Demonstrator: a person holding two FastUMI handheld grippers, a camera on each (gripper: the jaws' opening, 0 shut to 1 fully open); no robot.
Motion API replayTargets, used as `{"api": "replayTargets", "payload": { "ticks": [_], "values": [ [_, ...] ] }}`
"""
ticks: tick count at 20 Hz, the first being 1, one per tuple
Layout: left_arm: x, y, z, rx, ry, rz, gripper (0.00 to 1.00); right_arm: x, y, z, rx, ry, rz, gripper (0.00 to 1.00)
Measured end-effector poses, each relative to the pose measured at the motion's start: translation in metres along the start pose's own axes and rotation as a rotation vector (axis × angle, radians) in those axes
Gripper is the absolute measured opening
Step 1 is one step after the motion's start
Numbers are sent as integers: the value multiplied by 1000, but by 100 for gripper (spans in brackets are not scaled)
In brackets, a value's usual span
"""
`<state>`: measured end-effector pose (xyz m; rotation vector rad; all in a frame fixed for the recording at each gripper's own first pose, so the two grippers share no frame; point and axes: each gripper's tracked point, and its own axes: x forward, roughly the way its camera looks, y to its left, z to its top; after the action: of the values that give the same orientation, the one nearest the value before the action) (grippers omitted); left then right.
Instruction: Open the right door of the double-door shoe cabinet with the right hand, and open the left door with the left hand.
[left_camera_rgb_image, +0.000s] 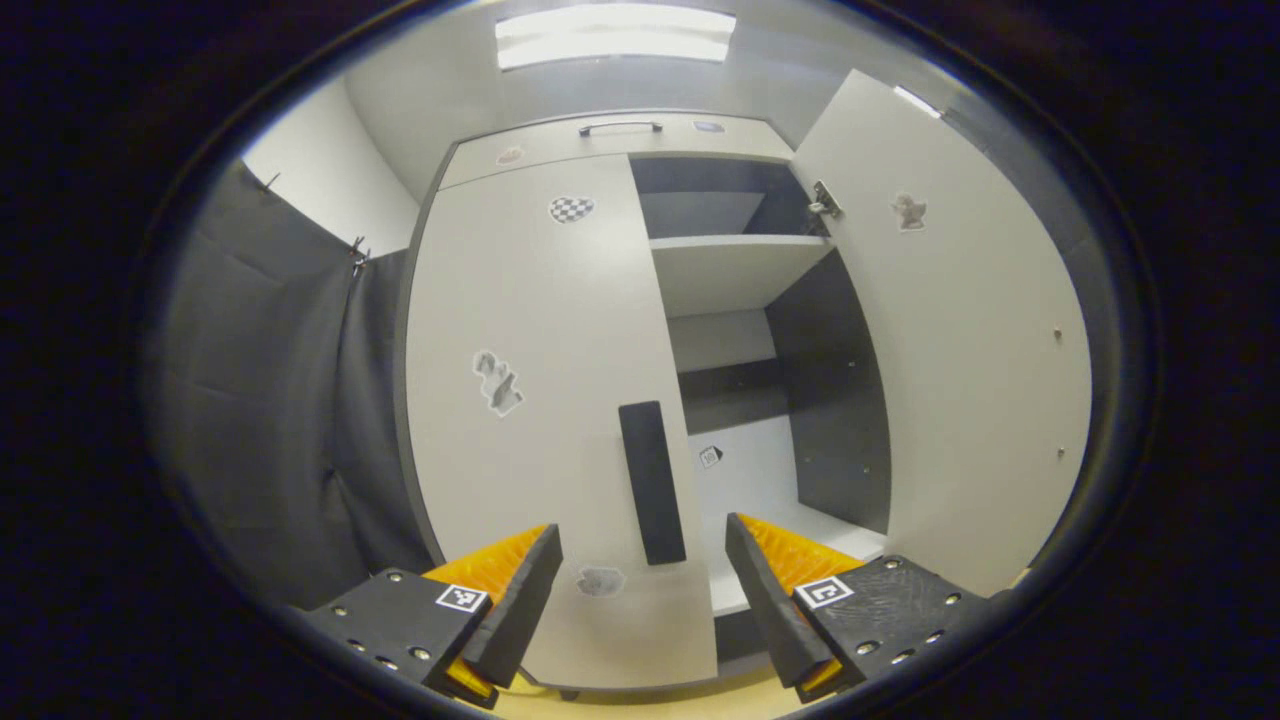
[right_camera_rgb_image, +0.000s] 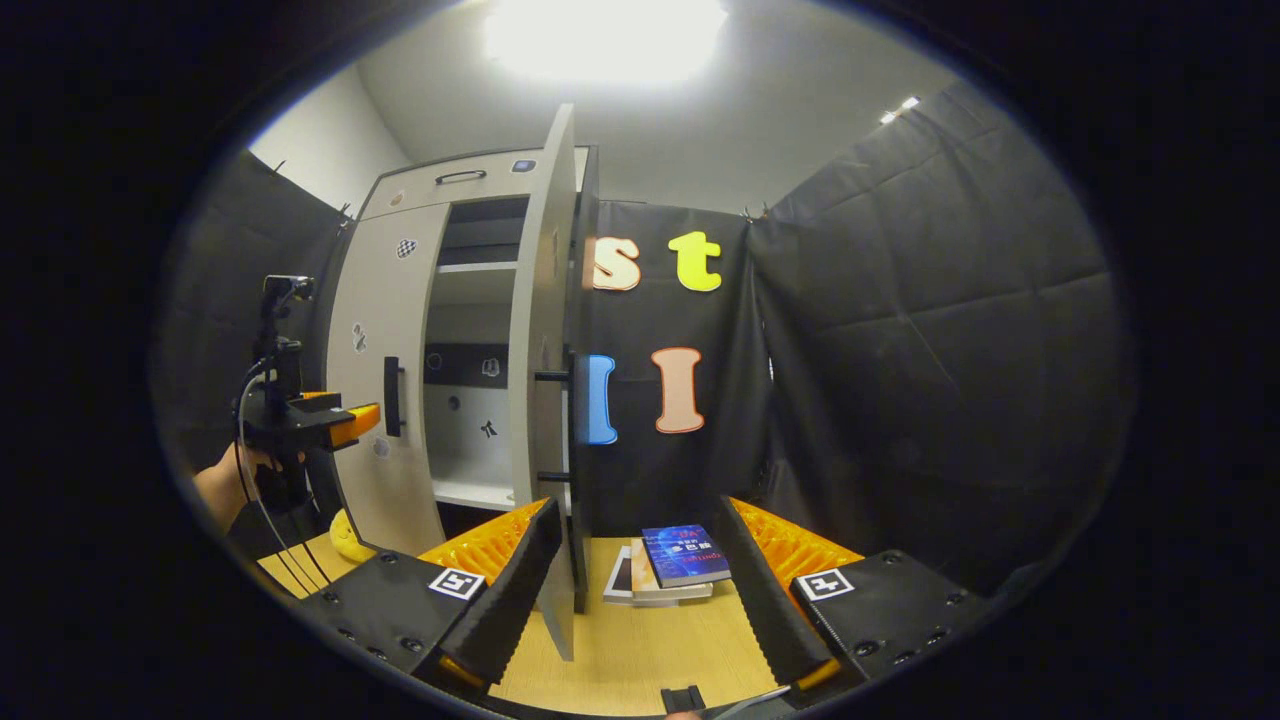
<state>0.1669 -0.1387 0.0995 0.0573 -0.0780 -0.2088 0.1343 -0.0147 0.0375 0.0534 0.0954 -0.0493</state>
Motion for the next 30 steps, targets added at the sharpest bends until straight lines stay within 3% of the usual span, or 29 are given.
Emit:
{"api": "replayTargets", "payload": {
  "ticks": [9,15,17,20,21,25,26,28,30],
  "values": [
    [58,-3,0,-58,27,10,95,-6,-29,-23,102,57,-76,95],
    [76,-1,0,-43,36,25,95,-6,-36,-30,118,73,-99,98],
    [80,2,-3,-45,44,32,79,-6,-34,-28,117,65,-98,98],
    [82,1,-20,-88,85,38,82,-8,-29,-28,83,55,-81,98],
    [84,1,-28,-110,106,34,64,-9,-28,-30,69,57,-77,98],
    [87,-3,-39,-173,139,11,63,-9,-28,-38,39,83,-73,98],
    [86,-4,-36,-168,129,17,52,-9,-28,-41,41,91,-71,98],
    [88,-4,-35,-140,127,27,57,-12,-30,-44,50,98,-70,98],
    [88,-7,-34,-121,121,21,53,-16,-33,-46,58,103,-72,98]
  ]
}}
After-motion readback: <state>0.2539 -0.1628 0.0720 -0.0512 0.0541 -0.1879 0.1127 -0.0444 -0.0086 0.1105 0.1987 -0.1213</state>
